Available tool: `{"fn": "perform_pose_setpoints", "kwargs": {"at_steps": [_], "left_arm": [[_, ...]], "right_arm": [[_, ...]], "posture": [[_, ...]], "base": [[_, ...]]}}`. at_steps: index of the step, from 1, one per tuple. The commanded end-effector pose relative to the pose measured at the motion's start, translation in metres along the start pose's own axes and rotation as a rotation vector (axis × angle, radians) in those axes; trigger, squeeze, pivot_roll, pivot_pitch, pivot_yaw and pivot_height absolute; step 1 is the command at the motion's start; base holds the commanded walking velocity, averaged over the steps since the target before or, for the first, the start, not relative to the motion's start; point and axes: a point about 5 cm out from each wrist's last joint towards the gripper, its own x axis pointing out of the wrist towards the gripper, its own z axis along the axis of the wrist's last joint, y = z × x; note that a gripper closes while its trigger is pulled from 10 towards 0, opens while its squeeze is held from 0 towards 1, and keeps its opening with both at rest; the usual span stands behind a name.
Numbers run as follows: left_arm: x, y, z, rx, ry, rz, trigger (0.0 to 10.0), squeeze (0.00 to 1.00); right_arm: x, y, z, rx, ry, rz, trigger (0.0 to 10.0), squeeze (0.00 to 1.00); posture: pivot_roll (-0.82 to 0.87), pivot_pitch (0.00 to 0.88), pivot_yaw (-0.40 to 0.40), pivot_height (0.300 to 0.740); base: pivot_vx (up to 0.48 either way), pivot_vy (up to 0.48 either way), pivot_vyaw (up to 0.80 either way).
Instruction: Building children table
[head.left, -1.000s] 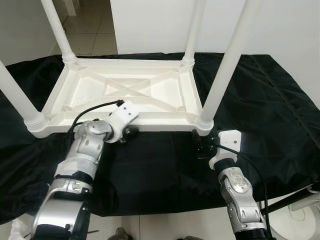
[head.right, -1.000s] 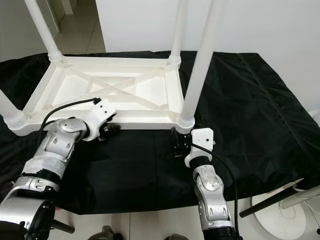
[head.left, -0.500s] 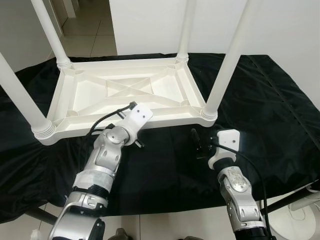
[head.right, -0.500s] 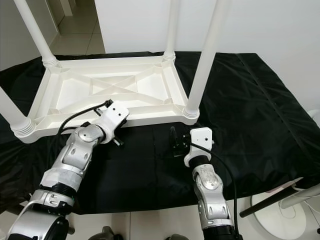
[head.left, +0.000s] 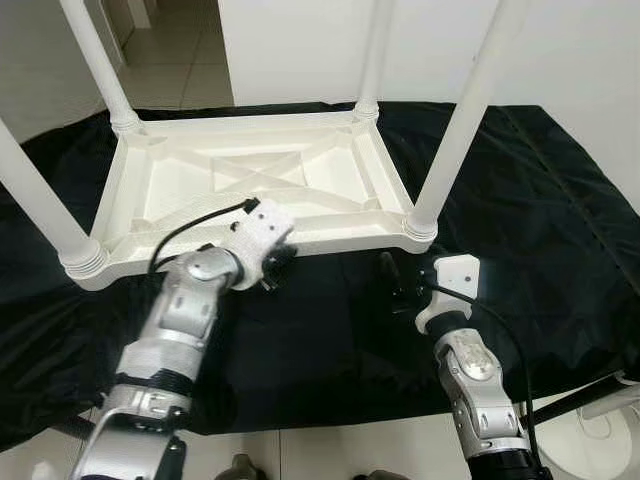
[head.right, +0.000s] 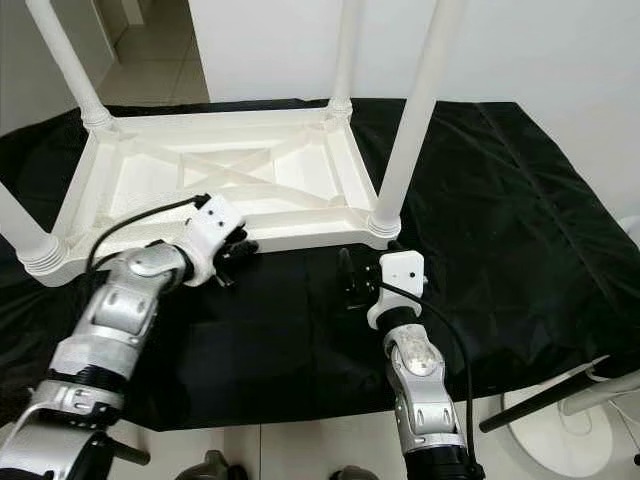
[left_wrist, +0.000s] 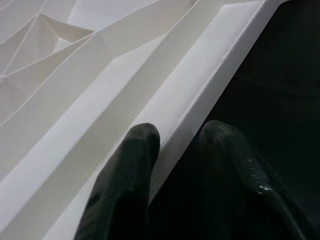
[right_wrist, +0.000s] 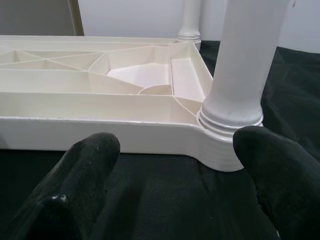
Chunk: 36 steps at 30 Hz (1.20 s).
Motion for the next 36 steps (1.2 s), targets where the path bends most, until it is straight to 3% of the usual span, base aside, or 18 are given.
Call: {"fn": "perform_pose_setpoints", "kwargs": {"at_steps": [1, 2, 3, 4, 5, 14, 17, 21, 30, 31, 32, 33, 34, 36], "left_arm": [[-0.002, 0.007, -0.007, 0.038, 0.036, -0.003, 10.0, 1.00], [-0.002, 0.007, -0.007, 0.038, 0.036, -0.003, 10.0, 1.00], [-0.003, 0.009, -0.009, 0.056, 0.046, -0.007, 10.0, 0.84], [-0.003, 0.009, -0.009, 0.056, 0.046, -0.007, 10.0, 0.84], [-0.003, 0.013, -0.012, 0.070, 0.071, 0.007, 10.0, 0.00], [0.007, 0.033, -0.027, 0.064, 0.220, 0.115, 10.0, 0.00], [0.008, 0.035, -0.028, 0.068, 0.229, 0.120, 10.0, 0.00], [0.011, 0.043, -0.032, 0.024, 0.285, 0.186, 10.0, 0.00], [0.012, 0.044, -0.036, 0.024, 0.327, 0.161, 10.0, 0.00], [0.012, 0.043, -0.035, 0.022, 0.322, 0.150, 9.1, 0.00], [0.013, 0.042, -0.035, 0.019, 0.320, 0.142, 3.3, 0.00], [0.013, 0.040, -0.035, 0.026, 0.313, 0.133, 2.5, 0.00], [0.014, 0.036, -0.033, 0.018, 0.301, 0.128, 0.2, 0.00], [0.014, 0.034, -0.032, 0.013, 0.293, 0.126, 0.2, 0.00]], "right_arm": [[0.001, 0.001, -0.002, 0.001, 0.001, 0.002, 10.0, 0.00], [0.001, 0.001, -0.002, 0.001, 0.001, 0.002, 10.0, 0.00], [0.001, 0.001, -0.001, 0.000, 0.001, 0.001, 10.0, 0.00], [0.001, 0.001, -0.001, 0.000, 0.001, 0.001, 10.0, 0.00], [0.001, 0.001, -0.002, -0.001, 0.001, -0.001, 10.0, 0.00], [0.002, -0.001, -0.001, -0.006, -0.005, -0.022, 10.0, 0.00], [0.002, -0.001, -0.001, -0.007, -0.006, -0.023, 10.0, 0.00], [0.003, -0.003, 0.000, -0.014, -0.011, -0.031, 10.0, 0.00], [0.006, -0.005, 0.002, -0.022, -0.021, -0.041, 10.0, 0.00], [0.006, -0.005, 0.002, -0.023, -0.021, -0.042, 10.0, 0.00], [0.006, -0.005, 0.002, -0.023, -0.022, -0.043, 10.0, 0.00], [0.006, -0.005, 0.002, -0.024, -0.022, -0.043, 10.0, 0.00], [0.007, -0.005, 0.002, -0.024, -0.022, -0.042, 10.0, 0.00], [0.007, -0.005, 0.002, -0.025, -0.022, -0.040, 10.0, 0.00]], "posture": [[-0.06, 0.007, 0.028, 0.740], [-0.06, 0.007, 0.028, 0.740], [-0.06, 0.009, 0.030, 0.740], [-0.06, 0.009, 0.030, 0.740], [-0.06, 0.009, 0.030, 0.740], [-0.08, 0.004, 0.046, 0.740], [-0.08, 0.004, 0.046, 0.740], [-0.10, 0.000, 0.051, 0.740], [-0.10, 0.000, 0.053, 0.740], [-0.10, 0.000, 0.052, 0.740], [-0.10, 0.000, 0.052, 0.740], [-0.10, 0.000, 0.051, 0.740], [-0.10, 0.000, 0.049, 0.740], [-0.10, 0.000, 0.049, 0.740]], "base": [[0.000, 0.000, 0.00], [0.000, 0.000, 0.00], [0.000, 0.000, 0.00], [0.000, 0.000, 0.00], [0.000, 0.000, 0.00], [0.000, 0.000, 0.00], [0.000, 0.000, 0.00], [0.000, 0.000, 0.00], [0.000, 0.000, 0.00], [0.000, 0.000, 0.00], [0.000, 0.000, 0.00], [0.000, 0.000, 0.00], [0.000, 0.000, 0.00], [0.000, 0.000, 0.00]]}}
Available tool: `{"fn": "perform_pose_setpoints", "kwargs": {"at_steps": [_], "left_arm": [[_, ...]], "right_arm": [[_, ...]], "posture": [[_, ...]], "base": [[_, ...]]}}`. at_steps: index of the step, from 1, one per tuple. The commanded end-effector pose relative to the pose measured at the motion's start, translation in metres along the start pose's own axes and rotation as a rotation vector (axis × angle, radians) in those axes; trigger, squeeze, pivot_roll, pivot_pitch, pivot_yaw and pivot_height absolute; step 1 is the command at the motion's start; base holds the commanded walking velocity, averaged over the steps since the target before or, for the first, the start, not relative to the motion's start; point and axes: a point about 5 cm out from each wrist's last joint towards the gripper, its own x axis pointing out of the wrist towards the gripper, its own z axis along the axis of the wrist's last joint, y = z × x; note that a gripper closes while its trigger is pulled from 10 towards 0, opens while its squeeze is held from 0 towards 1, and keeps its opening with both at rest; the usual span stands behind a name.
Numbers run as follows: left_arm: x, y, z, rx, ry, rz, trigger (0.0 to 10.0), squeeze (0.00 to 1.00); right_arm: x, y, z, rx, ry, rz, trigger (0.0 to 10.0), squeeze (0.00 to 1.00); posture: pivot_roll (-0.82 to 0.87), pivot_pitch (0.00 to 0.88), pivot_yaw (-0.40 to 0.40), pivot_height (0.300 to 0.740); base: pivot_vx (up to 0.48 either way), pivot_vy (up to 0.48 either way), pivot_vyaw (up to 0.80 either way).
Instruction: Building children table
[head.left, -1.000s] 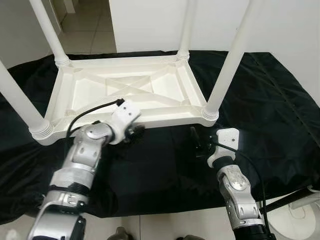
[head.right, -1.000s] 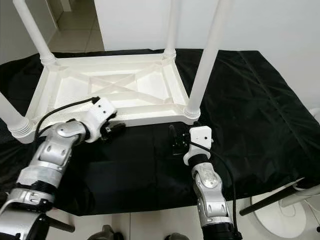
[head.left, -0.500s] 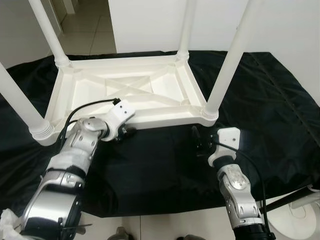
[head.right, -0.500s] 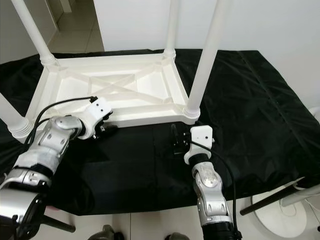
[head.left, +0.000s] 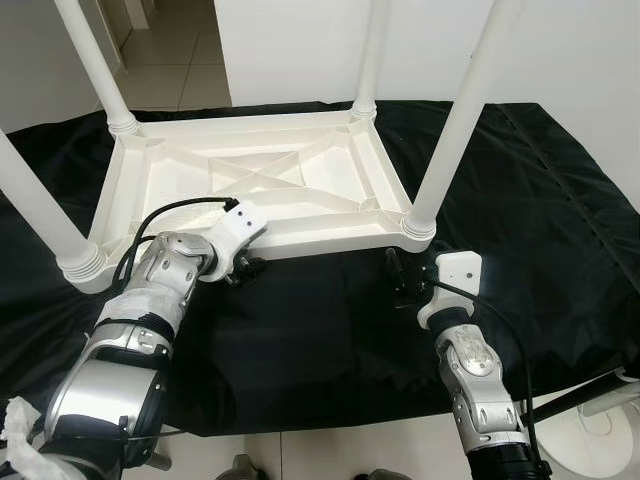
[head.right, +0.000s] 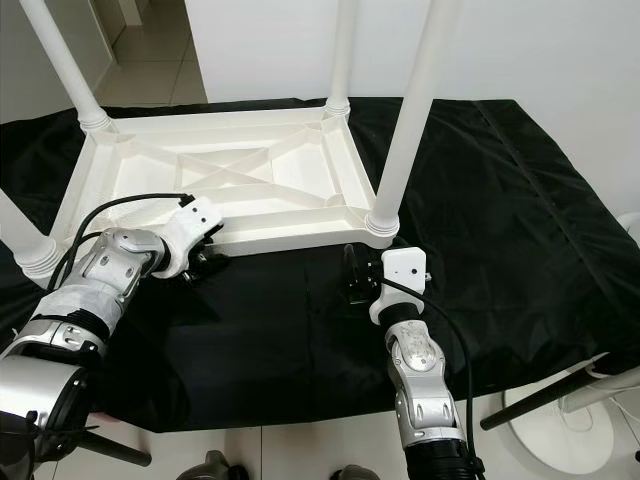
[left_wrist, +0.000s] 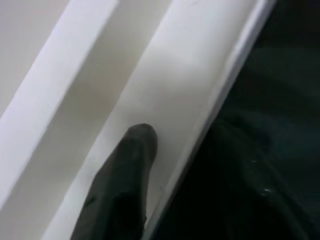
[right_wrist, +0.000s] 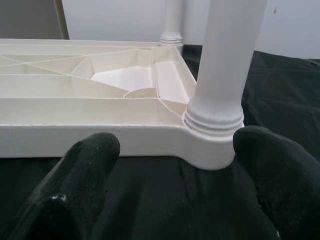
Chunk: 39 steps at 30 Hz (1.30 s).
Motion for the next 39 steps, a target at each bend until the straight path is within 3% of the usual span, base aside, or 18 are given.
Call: {"fn": "perform_pose_setpoints", "kwargs": {"at_steps": [1, 7, 12, 18, 21, 22, 26, 27, 28, 29, 31, 34, 35, 39], "left_arm": [[-0.001, 0.007, -0.004, -0.046, 0.002, 0.171, 0.2, 0.00], [-0.002, -0.014, 0.001, -0.044, -0.045, 0.125, 0.0, 0.00], [-0.009, -0.060, 0.005, -0.019, -0.104, 0.001, 0.0, 0.00], [-0.013, -0.086, 0.019, -0.027, -0.160, -0.039, 0.0, 0.00], [-0.012, -0.090, 0.022, -0.034, -0.168, -0.039, 0.4, 0.00], [-0.010, -0.096, 0.029, -0.037, -0.179, -0.017, 10.0, 0.00], [-0.010, -0.100, 0.033, -0.032, -0.188, -0.014, 10.0, 0.00], [-0.010, -0.101, 0.036, -0.037, -0.205, -0.017, 10.0, 0.12], [-0.010, -0.101, 0.036, -0.037, -0.205, -0.017, 10.0, 0.12], [-0.011, -0.102, 0.039, -0.058, -0.226, -0.032, 10.0, 1.00], [-0.012, -0.103, 0.041, -0.075, -0.239, -0.043, 10.0, 1.00], [-0.018, -0.107, 0.050, -0.034, -0.314, -0.053, 10.0, 1.00], [-0.027, -0.111, 0.059, 0.030, -0.405, -0.060, 10.0, 0.00], [-0.033, -0.115, 0.065, 0.045, -0.469, -0.070, 10.0, 0.00]], "right_arm": [[0.002, 0.000, 0.000, 0.001, -0.005, -0.004, 10.0, 0.00], [0.001, 0.000, -0.001, -0.005, -0.003, 0.000, 10.0, 0.00], [0.002, 0.003, -0.002, -0.003, 0.005, 0.013, 10.0, 0.00], [0.002, 0.007, -0.003, -0.004, 0.010, 0.034, 10.0, 0.00], [0.002, 0.008, -0.003, -0.002, 0.010, 0.036, 10.0, 0.00], [0.003, 0.009, -0.003, 0.000, 0.010, 0.039, 10.0, 0.00], [0.004, 0.010, -0.003, 0.001, 0.009, 0.039, 10.0, 0.00], [0.004, 0.010, -0.003, 0.002, 0.008, 0.038, 10.0, 0.00], [0.004, 0.010, -0.003, 0.002, 0.008, 0.038, 10.0, 0.00], [0.004, 0.010, -0.003, 0.002, 0.008, 0.036, 10.0, 0.00], [0.004, 0.010, -0.003, 0.003, 0.007, 0.035, 10.0, 0.00], [0.004, 0.011, -0.003, 0.002, 0.007, 0.031, 10.0, 0.00], [0.004, 0.010, -0.004, 0.002, 0.007, 0.026, 10.0, 0.00], [0.005, 0.009, -0.004, 0.002, 0.008, 0.021, 10.0, 0.00]], "posture": [[-0.10, 0.000, 0.049, 0.740], [-0.09, 0.000, 0.043, 0.740], [-0.08, 0.004, 0.034, 0.740], [-0.07, 0.012, 0.028, 0.740], [-0.07, 0.012, 0.028, 0.740], [-0.06, 0.014, 0.026, 0.740], [-0.06, 0.014, 0.026, 0.740], [-0.06, 0.014, 0.031, 0.740], [-0.06, 0.014, 0.031, 0.740], [-0.06, 0.014, 0.032, 0.740], [-0.06, 0.014, 0.032, 0.740], [-0.06, 0.014, 0.037, 0.740], [-0.06, 0.014, 0.037, 0.740], [-0.06, 0.017, 0.038, 0.740]], "base": [[0.000, 0.000, 0.00], [0.000, 0.000, 0.00], [0.000, 0.000, 0.00], [0.000, 0.000, 0.00], [0.000, 0.000, 0.00], [0.000, 0.000, 0.00], [0.000, 0.000, 0.00], [0.000, 0.000, 0.00], [0.000, 0.000, 0.00], [0.000, 0.000, 0.00], [0.000, 0.000, 0.00], [0.000, 0.000, 0.00], [0.000, 0.000, 0.00], [0.000, 0.000, 0.00]]}}
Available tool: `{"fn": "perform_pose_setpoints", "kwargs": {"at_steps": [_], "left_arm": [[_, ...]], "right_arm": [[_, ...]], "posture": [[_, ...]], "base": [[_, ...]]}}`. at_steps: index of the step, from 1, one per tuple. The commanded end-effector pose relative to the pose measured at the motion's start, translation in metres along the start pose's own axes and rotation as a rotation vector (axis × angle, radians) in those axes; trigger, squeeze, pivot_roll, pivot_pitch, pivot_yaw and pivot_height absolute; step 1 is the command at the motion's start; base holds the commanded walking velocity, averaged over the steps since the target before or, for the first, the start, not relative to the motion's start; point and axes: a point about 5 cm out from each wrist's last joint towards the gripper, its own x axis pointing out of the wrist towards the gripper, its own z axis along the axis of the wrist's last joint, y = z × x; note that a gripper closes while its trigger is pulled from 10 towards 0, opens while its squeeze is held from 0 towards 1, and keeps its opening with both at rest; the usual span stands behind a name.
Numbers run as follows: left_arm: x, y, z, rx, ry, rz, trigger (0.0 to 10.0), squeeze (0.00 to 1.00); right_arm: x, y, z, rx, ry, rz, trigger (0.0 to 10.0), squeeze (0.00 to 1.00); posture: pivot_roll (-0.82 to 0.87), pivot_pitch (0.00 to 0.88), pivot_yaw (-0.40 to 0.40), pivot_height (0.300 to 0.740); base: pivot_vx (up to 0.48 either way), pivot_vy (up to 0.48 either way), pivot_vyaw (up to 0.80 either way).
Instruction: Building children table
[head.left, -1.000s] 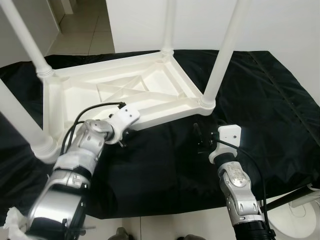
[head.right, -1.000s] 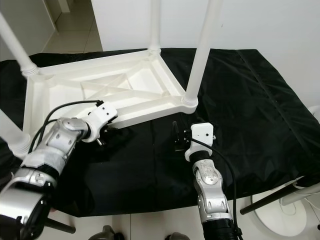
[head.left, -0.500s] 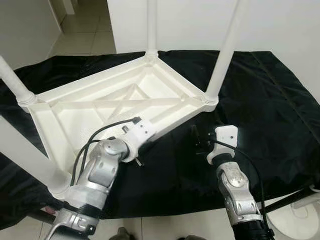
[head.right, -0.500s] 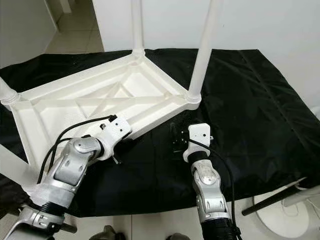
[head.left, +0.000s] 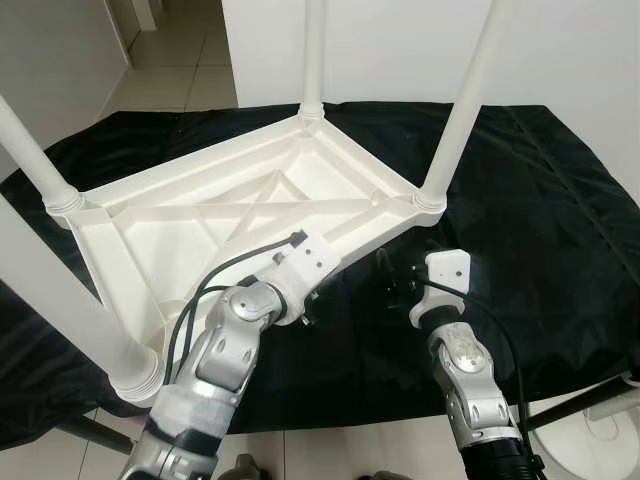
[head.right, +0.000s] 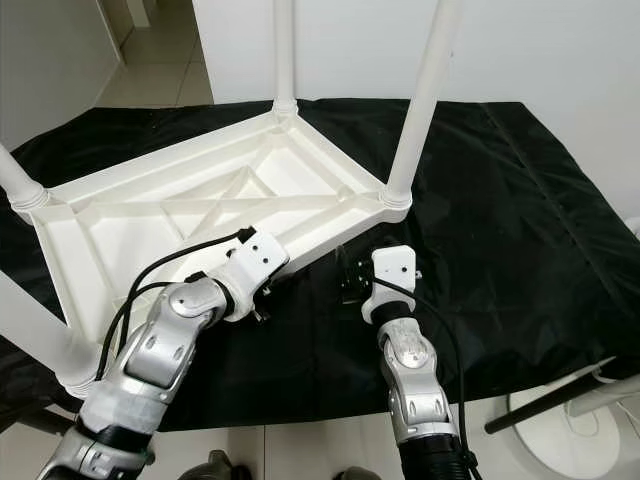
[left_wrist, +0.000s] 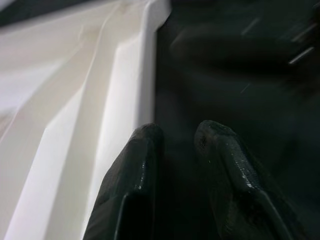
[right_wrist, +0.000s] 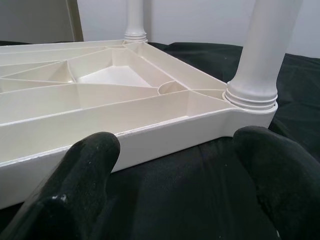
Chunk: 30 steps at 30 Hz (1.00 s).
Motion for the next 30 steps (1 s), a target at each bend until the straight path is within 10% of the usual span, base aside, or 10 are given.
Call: {"fn": "perform_pose_setpoints", "kwargs": {"at_steps": [1, 15, 30], "left_arm": [[-0.002, -0.002, 0.006, 0.002, -0.042, -0.023, 10.0, 0.00], [-0.040, -0.022, 0.021, -0.137, -0.233, -0.236, 10.0, 0.00], [-0.057, -0.021, 0.041, -0.268, -0.322, -0.206, 10.0, 0.00]], "right_arm": [[0.001, 0.001, -0.001, -0.001, -0.001, -0.003, 10.0, 0.00], [0.028, 0.008, -0.017, 0.011, 0.131, -0.102, 10.0, 0.00], [0.064, 0.019, -0.017, 0.004, 0.160, -0.066, 10.0, 0.00]], "posture": [[-0.06, 0.019, 0.038, 0.740], [-0.04, 0.028, 0.015, 0.740], [0.01, 0.101, -0.009, 0.740]], "base": [[0.000, 0.000, 0.00], [0.000, 0.000, 0.00], [0.000, 0.000, 0.00]]}}
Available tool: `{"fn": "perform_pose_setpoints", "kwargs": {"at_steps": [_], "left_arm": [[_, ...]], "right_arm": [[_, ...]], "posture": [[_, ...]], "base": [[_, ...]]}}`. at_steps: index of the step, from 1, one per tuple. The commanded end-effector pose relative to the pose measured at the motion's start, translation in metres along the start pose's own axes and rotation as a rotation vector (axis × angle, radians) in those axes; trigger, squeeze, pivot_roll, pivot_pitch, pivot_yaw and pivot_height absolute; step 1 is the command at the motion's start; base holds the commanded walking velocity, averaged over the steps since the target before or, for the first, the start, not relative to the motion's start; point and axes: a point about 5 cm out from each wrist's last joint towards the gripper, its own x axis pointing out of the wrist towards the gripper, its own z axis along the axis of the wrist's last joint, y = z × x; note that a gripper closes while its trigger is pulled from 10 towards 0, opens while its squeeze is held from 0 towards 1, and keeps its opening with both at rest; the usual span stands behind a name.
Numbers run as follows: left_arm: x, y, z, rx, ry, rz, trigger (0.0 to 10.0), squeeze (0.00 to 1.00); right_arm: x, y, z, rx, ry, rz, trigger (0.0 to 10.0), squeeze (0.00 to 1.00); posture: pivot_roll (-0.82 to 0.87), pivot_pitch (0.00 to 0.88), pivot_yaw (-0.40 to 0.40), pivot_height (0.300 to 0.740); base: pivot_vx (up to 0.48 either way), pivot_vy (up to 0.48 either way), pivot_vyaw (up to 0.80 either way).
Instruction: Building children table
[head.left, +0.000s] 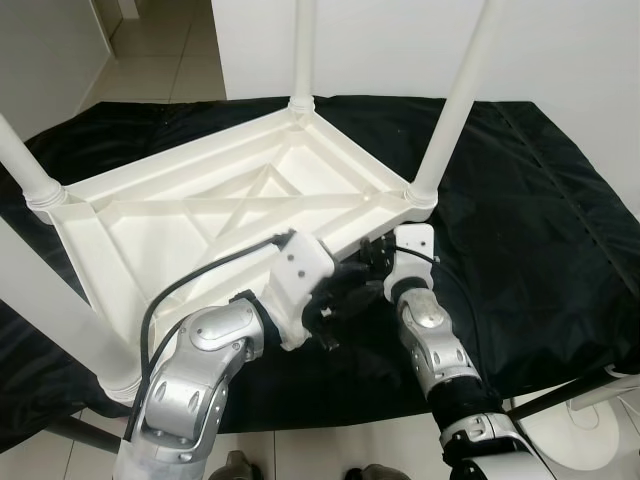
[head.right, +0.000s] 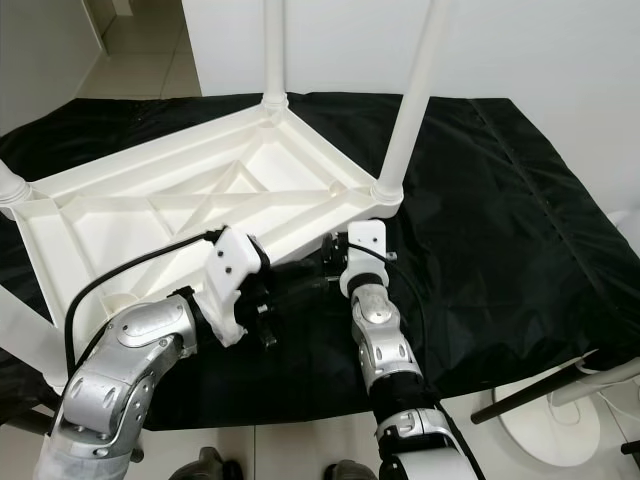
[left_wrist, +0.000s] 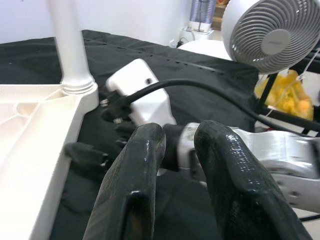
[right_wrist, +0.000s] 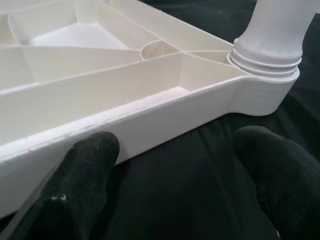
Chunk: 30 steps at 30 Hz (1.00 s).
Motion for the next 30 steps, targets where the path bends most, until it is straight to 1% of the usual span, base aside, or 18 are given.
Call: {"fn": "perform_pose_setpoints", "kwargs": {"at_steps": [1, 5, 7, 10, 12, 13, 14, 16, 18, 21, 22, 23, 25, 26, 27, 28, 29, 30], "left_arm": [[-0.001, -0.005, 0.001, -0.012, -0.003, -0.020, 10.0, 0.00], [-0.007, -0.009, 0.006, -0.032, 0.003, -0.030, 10.0, 0.00], [-0.007, -0.009, 0.006, -0.032, 0.003, -0.030, 10.0, 0.00], [-0.015, -0.013, 0.002, -0.052, 0.045, -0.036, 10.0, 0.00], [-0.015, -0.013, 0.002, -0.052, 0.045, -0.036, 10.0, 0.00], [-0.019, -0.016, -0.002, -0.056, 0.078, -0.040, 10.0, 0.00], [-0.019, -0.016, -0.002, -0.056, 0.078, -0.040, 10.0, 0.00], [-0.025, -0.020, -0.006, -0.064, 0.108, -0.046, 10.0, 0.00], [-0.025, -0.020, -0.006, -0.064, 0.108, -0.046, 10.0, 0.00], [-0.039, -0.023, -0.014, -0.061, 0.166, -0.027, 10.0, 0.00], [-0.039, -0.023, -0.014, -0.061, 0.166, -0.027, 10.0, 0.00], [-0.045, -0.022, -0.017, -0.051, 0.186, -0.010, 10.0, 0.00], [-0.049, -0.021, -0.018, -0.040, 0.205, 0.007, 10.0, 0.00], [-0.056, -0.019, -0.020, -0.002, 0.215, 0.037, 10.0, 0.00], [-0.056, -0.019, -0.020, -0.002, 0.215, 0.037, 10.0, 0.00], [-0.060, -0.019, -0.021, 0.026, 0.222, 0.057, 10.0, 0.00], [-0.060, -0.019, -0.021, 0.026, 0.222, 0.057, 10.0, 0.00], [-0.067, -0.020, -0.022, 0.029, 0.240, 0.057, 10.0, 0.00]], "right_arm": [[0.003, -0.003, -0.001, -0.001, 0.007, -0.009, 10.0, 0.00], [0.021, -0.009, 0.007, -0.001, 0.029, -0.007, 10.0, 0.00], [0.021, -0.009, 0.007, -0.001, 0.029, -0.007, 10.0, 0.00], [0.039, -0.007, 0.024, -0.012, 0.023, 0.019, 10.0, 0.00], [0.039, -0.007, 0.024, -0.012, 0.023, 0.019, 10.0, 0.00], [0.045, -0.008, 0.030, -0.031, 0.022, 0.008, 10.0, 0.00], [0.045, -0.008, 0.030, -0.031, 0.022, 0.008, 10.0, 0.00], [0.050, -0.015, 0.038, -0.032, 0.014, -0.037, 10.0, 0.00], [0.050, -0.015, 0.038, -0.032, 0.014, -0.037, 10.0, 0.00], [0.053, -0.026, 0.048, -0.016, -0.034, -0.071, 10.0, 0.00], [0.053, -0.026, 0.048, -0.016, -0.034, -0.071, 10.0, 0.00], [0.052, -0.027, 0.048, -0.012, -0.059, -0.062, 10.0, 0.00], [0.050, -0.028, 0.048, -0.010, -0.082, -0.052, 10.0, 0.00], [0.047, -0.028, 0.045, 0.010, -0.105, -0.029, 10.0, 0.00], [0.047, -0.028, 0.045, 0.010, -0.105, -0.029, 10.0, 0.00], [0.044, -0.029, 0.044, 0.025, -0.120, -0.013, 10.0, 0.00], [0.044, -0.029, 0.044, 0.025, -0.120, -0.013, 10.0, 0.00], [0.041, -0.030, 0.042, 0.042, -0.141, 0.010, 10.0, 0.00]], "posture": [[0.01, 0.101, -0.009, 0.740], [0.03, 0.126, -0.013, 0.740], [0.03, 0.126, -0.013, 0.740], [0.05, 0.144, -0.014, 0.740], [0.05, 0.144, -0.014, 0.740], [0.06, 0.145, -0.012, 0.740], [0.06, 0.145, -0.012, 0.740], [0.07, 0.140, -0.017, 0.740], [0.07, 0.140, -0.017, 0.740], [0.08, 0.134, -0.028, 0.740], [0.08, 0.134, -0.028, 0.740], [0.08, 0.130, -0.031, 0.740], [0.08, 0.128, -0.034, 0.740], [0.09, 0.120, -0.045, 0.740], [0.09, 0.120, -0.045, 0.740], [0.09, 0.120, -0.045, 0.740], [0.09, 0.120, -0.045, 0.740], [0.09, 0.116, -0.049, 0.740]], "base": [[0.000, 0.000, 0.00], [0.000, 0.000, 0.00], [0.000, 0.000, 0.00], [0.000, 0.000, 0.00], [0.000, 0.000, 0.00], [0.000, 0.000, 0.00], [0.000, 0.000, 0.00], [0.000, 0.000, 0.00], [0.000, 0.000, 0.00], [0.000, 0.000, 0.00], [0.000, 0.000, 0.00], [0.000, 0.000, 0.00], [0.000, 0.000, 0.00], [0.000, 0.000, 0.00], [0.000, 0.000, 0.00], [0.000, 0.000, 0.00], [0.000, 0.000, 0.00], [0.000, 0.000, 0.00]]}}
